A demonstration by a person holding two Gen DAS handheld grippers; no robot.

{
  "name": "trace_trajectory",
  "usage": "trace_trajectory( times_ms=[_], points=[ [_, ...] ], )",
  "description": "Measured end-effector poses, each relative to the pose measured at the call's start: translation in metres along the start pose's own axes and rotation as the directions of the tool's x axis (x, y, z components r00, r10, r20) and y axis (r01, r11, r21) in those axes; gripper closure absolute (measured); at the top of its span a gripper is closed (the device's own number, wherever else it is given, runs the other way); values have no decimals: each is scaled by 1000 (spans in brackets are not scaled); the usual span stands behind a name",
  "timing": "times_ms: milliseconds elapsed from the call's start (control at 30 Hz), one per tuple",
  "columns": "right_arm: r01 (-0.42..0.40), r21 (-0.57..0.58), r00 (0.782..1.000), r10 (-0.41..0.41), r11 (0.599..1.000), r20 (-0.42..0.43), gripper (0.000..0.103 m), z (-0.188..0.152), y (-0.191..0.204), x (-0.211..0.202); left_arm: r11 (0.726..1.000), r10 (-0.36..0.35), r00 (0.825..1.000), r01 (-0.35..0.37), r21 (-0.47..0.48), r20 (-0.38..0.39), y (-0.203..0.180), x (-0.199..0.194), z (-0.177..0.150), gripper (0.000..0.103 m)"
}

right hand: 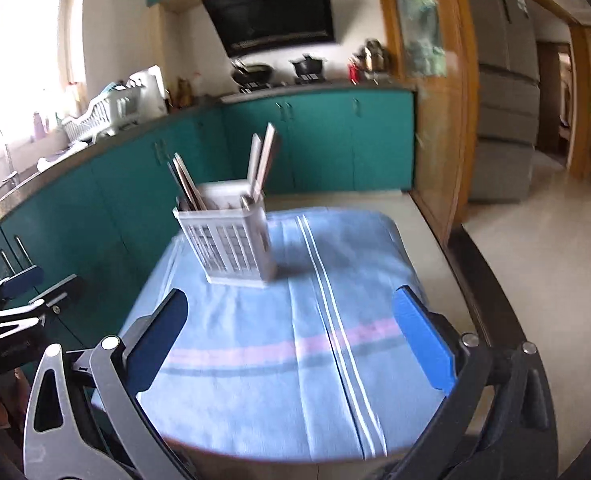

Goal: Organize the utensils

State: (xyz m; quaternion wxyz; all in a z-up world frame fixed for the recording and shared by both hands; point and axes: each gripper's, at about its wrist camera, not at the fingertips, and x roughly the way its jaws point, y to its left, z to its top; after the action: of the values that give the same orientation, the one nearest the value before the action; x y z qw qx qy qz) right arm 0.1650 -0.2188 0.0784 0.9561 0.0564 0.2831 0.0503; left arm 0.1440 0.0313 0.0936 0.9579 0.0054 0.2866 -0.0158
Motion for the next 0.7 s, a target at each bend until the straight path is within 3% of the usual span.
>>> trace_trajectory(
  times_ms=[133,367,700],
  points=[
    [33,-22,999,-34,999,-27,3,-18,0,1,1000,3,999,-3,-4,-52,-10,-3,-18,4],
    [39,-65,998,-41,997,-39,3,-29,8,0,999,-7,997,3,-46,-75,-8,-3,-28,4],
    [36,-67,999,-38,997,-31,3,-28,9,-1,999,4,998,-7,-54,-55,-4,-7,-21,4]
  ],
)
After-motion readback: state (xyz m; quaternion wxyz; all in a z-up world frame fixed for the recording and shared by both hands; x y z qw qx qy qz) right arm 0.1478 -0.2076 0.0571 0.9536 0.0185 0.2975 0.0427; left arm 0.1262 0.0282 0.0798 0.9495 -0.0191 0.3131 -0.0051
